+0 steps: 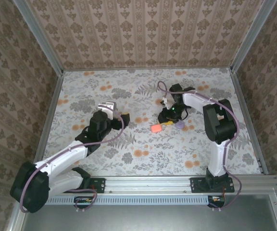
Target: Insert wireless bluetooth earbuds into charging case
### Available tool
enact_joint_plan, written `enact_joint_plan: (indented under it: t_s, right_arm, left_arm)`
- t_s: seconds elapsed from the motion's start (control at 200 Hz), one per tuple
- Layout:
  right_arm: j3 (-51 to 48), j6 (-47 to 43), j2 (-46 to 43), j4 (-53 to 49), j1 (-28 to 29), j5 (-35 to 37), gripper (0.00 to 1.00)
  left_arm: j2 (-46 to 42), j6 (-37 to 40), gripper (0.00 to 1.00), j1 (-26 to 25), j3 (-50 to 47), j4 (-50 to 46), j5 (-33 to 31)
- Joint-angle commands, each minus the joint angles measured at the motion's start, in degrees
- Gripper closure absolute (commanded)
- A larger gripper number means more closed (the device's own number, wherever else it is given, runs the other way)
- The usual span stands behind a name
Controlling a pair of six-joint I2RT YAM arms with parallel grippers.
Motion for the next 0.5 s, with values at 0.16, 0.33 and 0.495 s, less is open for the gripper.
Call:
enact_joint_plan:
  t_s: [0.16, 0.33, 0.495]
  right_arm:
    - [-12.9, 9.7, -21.9, 21.9, -1.7, 10.7, 0.56]
    - [-24.5, 8.7, -32.4, 38.8, -4.3, 19.9, 0.47]
    - [-33.8, 4.7, -40.1, 51.0, -7.5, 29.0, 0.32]
  left_arm:
    - [-2.7, 6.2, 0.00, 3.8, 8.3, -12.1, -4.9]
    - [-2.3, 6.0, 0.00, 11.9, 12.3, -16.4, -5.3]
    - [-2.3, 7.6, 0.00, 20.0, 12.7, -17.2, -6.0]
